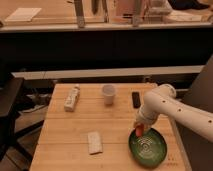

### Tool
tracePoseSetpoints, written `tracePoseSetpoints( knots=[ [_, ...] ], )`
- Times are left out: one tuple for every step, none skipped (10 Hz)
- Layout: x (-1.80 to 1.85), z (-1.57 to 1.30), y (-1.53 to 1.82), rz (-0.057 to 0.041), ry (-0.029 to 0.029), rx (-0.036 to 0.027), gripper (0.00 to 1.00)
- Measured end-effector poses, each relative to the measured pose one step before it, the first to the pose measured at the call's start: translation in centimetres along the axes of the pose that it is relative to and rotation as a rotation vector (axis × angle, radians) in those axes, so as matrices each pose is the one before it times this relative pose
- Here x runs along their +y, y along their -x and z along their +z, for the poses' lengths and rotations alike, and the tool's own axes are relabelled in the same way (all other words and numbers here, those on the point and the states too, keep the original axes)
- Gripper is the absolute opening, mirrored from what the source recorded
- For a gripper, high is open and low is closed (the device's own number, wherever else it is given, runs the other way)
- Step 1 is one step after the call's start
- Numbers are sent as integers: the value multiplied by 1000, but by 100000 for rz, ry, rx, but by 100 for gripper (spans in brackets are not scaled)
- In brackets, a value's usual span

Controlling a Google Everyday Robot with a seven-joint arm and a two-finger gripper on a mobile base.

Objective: Place the pepper in the ceramic bowl

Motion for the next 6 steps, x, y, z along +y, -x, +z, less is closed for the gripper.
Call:
tracePoseSetpoints(
  knots=[
    [-10, 15, 0, -189, -16, -34, 0],
    [-106, 118, 82, -639, 17, -290, 0],
    [69, 91, 52, 25, -12, -48, 0],
    [43, 81, 54, 23, -70, -49, 0],
    [43, -14, 2, -12, -54, 19, 0],
    [139, 71, 69, -167, -29, -190, 0]
  ],
)
